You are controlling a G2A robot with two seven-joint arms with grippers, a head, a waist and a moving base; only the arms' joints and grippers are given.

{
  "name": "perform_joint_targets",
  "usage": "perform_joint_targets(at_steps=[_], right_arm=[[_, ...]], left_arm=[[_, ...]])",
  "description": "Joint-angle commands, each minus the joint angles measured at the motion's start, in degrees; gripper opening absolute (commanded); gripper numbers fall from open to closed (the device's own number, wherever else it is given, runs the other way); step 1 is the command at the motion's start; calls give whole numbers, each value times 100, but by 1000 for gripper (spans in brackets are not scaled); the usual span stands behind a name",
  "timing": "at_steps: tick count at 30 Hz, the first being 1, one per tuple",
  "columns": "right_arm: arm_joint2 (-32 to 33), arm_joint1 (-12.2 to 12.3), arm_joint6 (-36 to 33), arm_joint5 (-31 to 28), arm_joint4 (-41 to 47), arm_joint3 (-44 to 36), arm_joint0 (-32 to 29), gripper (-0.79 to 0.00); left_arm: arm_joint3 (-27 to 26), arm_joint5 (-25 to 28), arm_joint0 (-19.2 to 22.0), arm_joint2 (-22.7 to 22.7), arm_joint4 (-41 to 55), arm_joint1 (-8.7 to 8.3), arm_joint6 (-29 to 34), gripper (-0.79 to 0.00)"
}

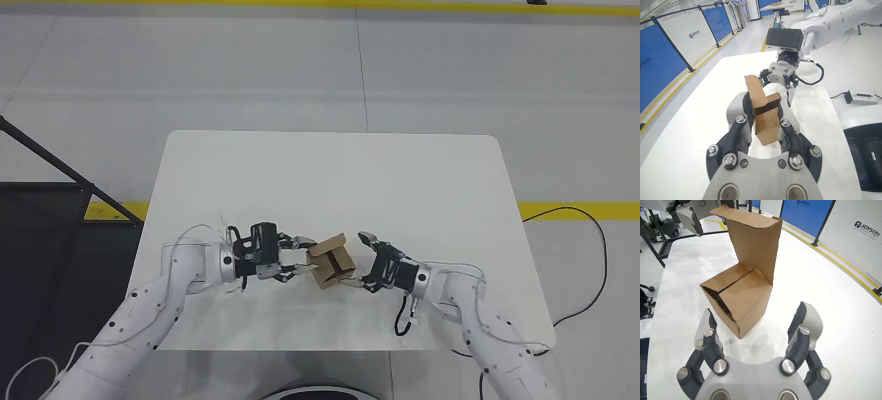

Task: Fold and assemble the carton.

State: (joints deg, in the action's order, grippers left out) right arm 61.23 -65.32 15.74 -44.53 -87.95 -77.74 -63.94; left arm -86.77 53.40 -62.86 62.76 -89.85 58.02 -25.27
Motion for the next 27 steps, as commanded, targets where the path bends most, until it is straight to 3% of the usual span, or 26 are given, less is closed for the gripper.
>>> perform_joint_targets(at_steps=[1, 15, 27], right_arm=[[-40, -11, 29, 20, 6, 50, 47, -43], [-268, -82, 96, 140, 85, 280, 272, -65], [-275, -89, 148, 173, 143, 301, 341, -49]], left_arm=[[-8, 16, 9, -22, -27, -1, -39, -413], [-10, 106, 47, -149, -277, -26, -314, -406], [147, 80, 111, -292, -395, -25, -165, -385]])
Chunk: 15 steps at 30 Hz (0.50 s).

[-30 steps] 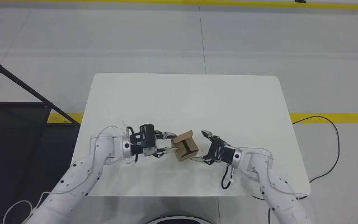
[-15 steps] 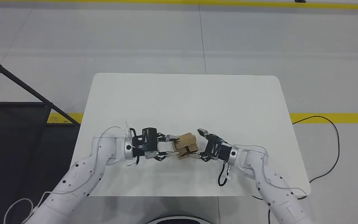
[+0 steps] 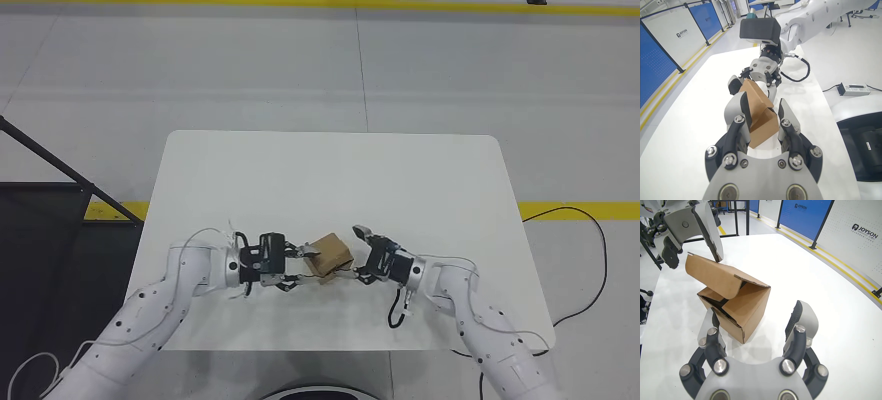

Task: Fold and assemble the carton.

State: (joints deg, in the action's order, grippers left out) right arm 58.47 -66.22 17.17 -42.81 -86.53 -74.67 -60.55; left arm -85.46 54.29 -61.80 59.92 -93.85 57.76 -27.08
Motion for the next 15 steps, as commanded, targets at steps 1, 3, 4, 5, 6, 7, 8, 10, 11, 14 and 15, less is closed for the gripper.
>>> perform_joint_targets(at_steps=[1, 3, 4, 5, 6, 7, 8, 10, 11, 14, 15], right_arm=[[1, 1, 8, 1, 0, -6, 1, -46], [-2, 2, 8, 3, 1, -8, 2, -46], [-4, 2, 16, 0, 7, -9, 2, -40], [-6, 1, 17, 1, 8, -9, 3, -49], [-9, 1, 17, 3, 9, -8, 4, -37], [-12, 1, 16, 5, 10, -9, 5, -46], [-15, 0, 16, 8, 10, -8, 5, -43], [-22, -1, 20, 36, 9, -23, -8, -46], [-18, 1, 24, 45, 9, -25, -14, -49], [10, 11, 68, 27, 13, -43, -35, -46], [21, 17, 87, 16, 7, -50, -47, -37]], left_arm=[[40, -25, 9, -12, 20, 3, 39, -379], [73, -45, 18, -22, 64, 7, 89, -379], [82, -58, 23, -27, 83, 9, 112, -376], [91, -59, 26, -34, 100, 11, 129, -379], [102, -60, 30, -39, 117, 12, 142, -379], [110, -65, 33, -42, 128, 12, 162, -382], [110, -68, 36, -47, 138, 13, 174, -379], [118, -68, 40, -54, 150, 13, 206, -382], [118, -72, 42, -57, 153, 13, 218, -385], [113, -79, 44, -71, 148, 11, 246, -376], [113, -84, 43, -76, 148, 11, 249, -379]])
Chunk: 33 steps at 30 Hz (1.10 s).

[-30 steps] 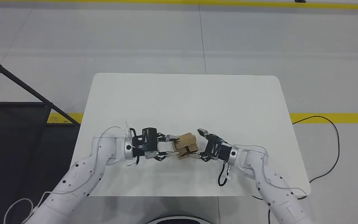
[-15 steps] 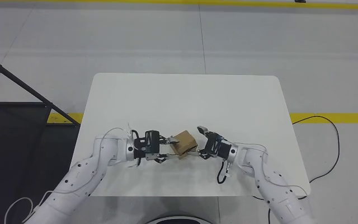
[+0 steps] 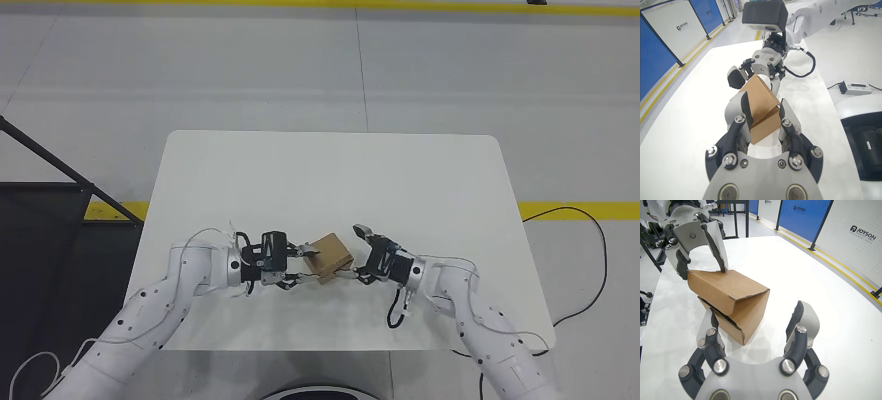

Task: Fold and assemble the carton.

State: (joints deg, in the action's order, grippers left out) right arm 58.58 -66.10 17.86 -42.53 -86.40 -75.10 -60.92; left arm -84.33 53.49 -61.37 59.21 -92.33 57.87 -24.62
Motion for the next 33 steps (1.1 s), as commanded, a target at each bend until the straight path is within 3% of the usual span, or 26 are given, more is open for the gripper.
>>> perform_joint_targets(at_steps=[1, 11, 18, 33], right_arm=[[22, 12, 46, -29, -16, -26, -25, -34], [253, 112, 393, -232, -99, -187, -213, -6], [323, 131, 354, -31, -92, -256, -295, -65], [273, 96, 287, 272, 44, -310, -273, -86]], left_arm=[[0, -12, 1, -9, -9, -1, 12, -372], [11, -79, 13, -62, -21, 1, 73, -357], [21, -112, 15, -81, 17, 2, 66, -314], [2, -144, 13, -108, 26, -5, 54, -292]])
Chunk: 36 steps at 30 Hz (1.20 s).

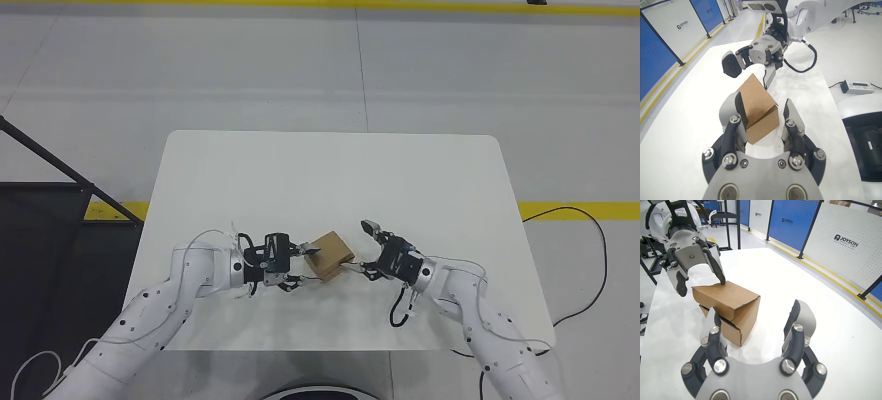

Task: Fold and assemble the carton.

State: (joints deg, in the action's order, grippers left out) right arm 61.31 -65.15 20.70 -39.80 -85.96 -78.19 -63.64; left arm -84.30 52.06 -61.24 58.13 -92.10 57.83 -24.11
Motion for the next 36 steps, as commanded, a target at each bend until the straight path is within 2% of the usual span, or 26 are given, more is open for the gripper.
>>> perform_joint_targets(at_steps=[1, 6, 7, 9, 20, 28, 33, 36], right_arm=[[-4, 1, 10, -11, 0, -6, 1, -86], [-30, -1, 29, -46, -28, -17, 24, -86], [-37, -2, 27, -47, -37, -12, 29, -86], [-48, -4, 26, -48, -36, 2, 38, -80], [-55, -4, 46, -57, -42, 59, 70, -80], [117, 45, 193, 59, -77, -53, -99, -86], [198, 87, 76, -94, -108, -39, -216, -9], [197, 85, -121, -21, -103, 39, -202, -3]], left_arm=[[-5, -10, 2, 2, 9, -1, -3, -280], [-23, -86, 6, 2, 67, 6, -3, -256], [-23, -99, 10, -1, 78, 8, 5, -200], [-11, -149, 19, 0, 110, 14, 31, -166], [16, -241, 35, 84, 418, 27, -121, -139], [-23, -108, 71, 90, 464, 28, -283, -132], [-58, -28, 78, 39, 362, 27, -394, -117], [-71, 27, 90, -7, 278, 28, -459, -114]])
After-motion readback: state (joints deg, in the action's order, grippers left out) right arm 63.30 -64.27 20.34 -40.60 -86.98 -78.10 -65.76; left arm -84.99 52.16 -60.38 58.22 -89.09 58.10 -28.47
